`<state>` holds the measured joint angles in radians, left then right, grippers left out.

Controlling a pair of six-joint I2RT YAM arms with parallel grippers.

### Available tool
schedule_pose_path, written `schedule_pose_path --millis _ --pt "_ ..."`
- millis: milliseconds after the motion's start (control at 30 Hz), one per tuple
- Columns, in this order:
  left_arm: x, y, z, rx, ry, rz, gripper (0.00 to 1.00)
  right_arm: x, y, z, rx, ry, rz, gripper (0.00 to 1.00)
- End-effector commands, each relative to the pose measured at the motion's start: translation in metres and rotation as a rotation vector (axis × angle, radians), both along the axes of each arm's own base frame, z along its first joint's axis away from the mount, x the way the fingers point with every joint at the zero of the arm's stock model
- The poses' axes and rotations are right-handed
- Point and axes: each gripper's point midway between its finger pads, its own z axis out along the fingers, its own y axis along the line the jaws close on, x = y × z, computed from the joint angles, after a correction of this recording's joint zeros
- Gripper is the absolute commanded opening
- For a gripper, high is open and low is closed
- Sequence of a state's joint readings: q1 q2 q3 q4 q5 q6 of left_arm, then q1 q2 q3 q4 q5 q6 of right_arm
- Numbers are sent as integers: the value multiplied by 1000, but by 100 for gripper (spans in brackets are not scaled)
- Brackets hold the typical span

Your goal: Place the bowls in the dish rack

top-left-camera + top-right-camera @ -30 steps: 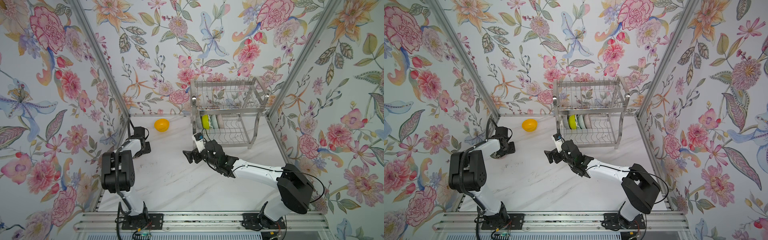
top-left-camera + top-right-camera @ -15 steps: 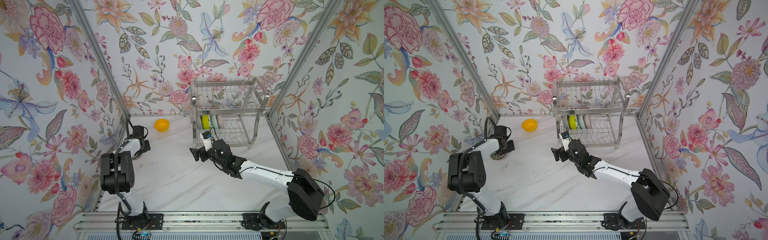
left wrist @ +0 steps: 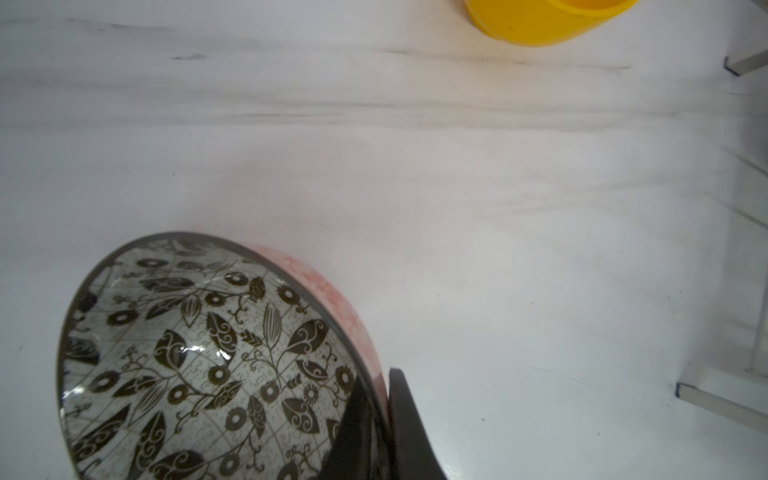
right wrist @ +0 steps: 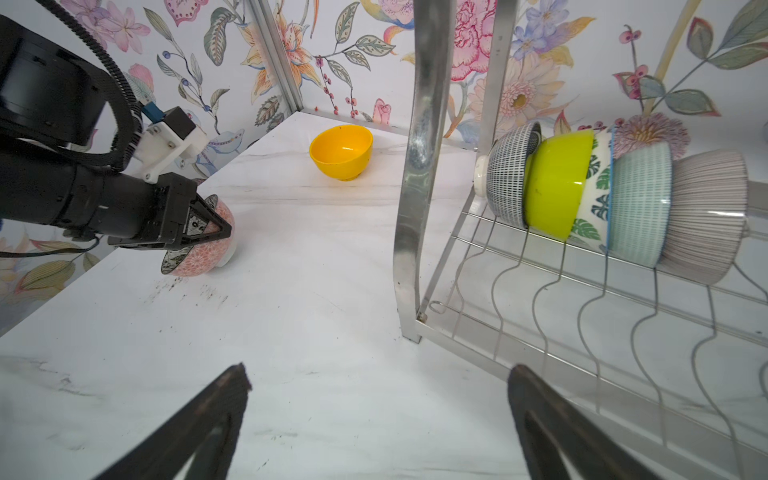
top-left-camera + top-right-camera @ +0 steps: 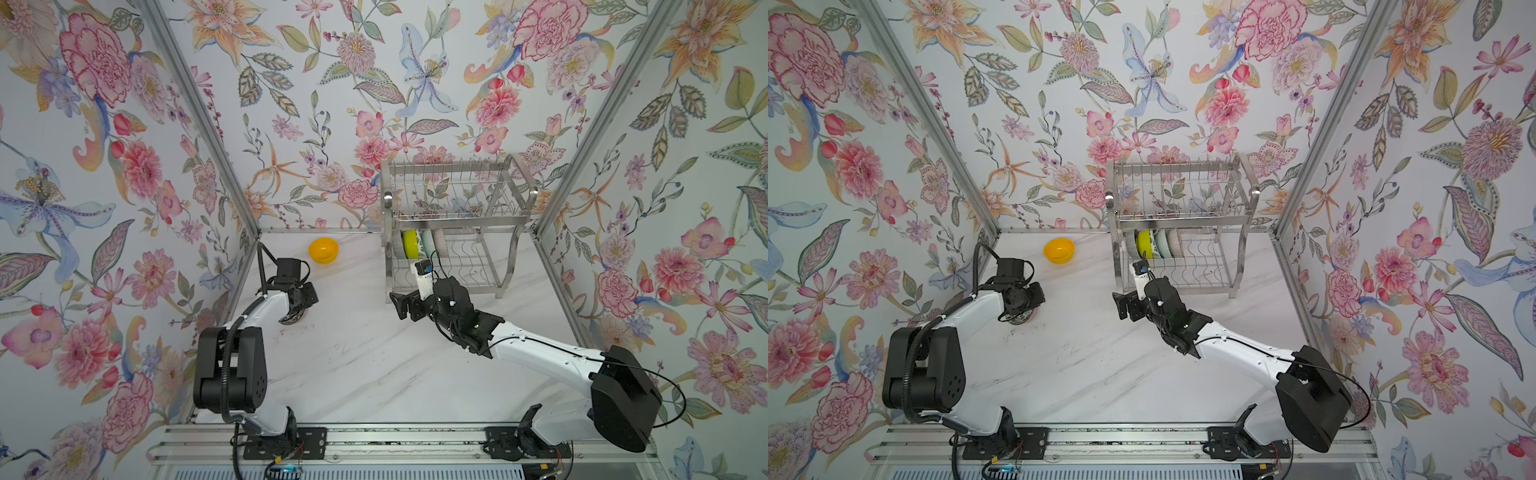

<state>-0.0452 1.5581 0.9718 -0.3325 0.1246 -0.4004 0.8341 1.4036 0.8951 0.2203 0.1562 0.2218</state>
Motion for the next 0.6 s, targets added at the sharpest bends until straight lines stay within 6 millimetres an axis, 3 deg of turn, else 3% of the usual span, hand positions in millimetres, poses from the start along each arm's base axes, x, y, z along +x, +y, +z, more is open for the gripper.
schedule_pose_path --millis 0,300,567 --pt "-2 -22 25 -18 -65 -40 0 2 -15 -1 -15 16 -68 99" --pt "-35 -88 35 -118 -108 -153 0 11 -48 15 -33 -8 -151 99" --pt "-57 -161 48 -193 -147 -274 0 15 -89 21 -10 22 -208 98"
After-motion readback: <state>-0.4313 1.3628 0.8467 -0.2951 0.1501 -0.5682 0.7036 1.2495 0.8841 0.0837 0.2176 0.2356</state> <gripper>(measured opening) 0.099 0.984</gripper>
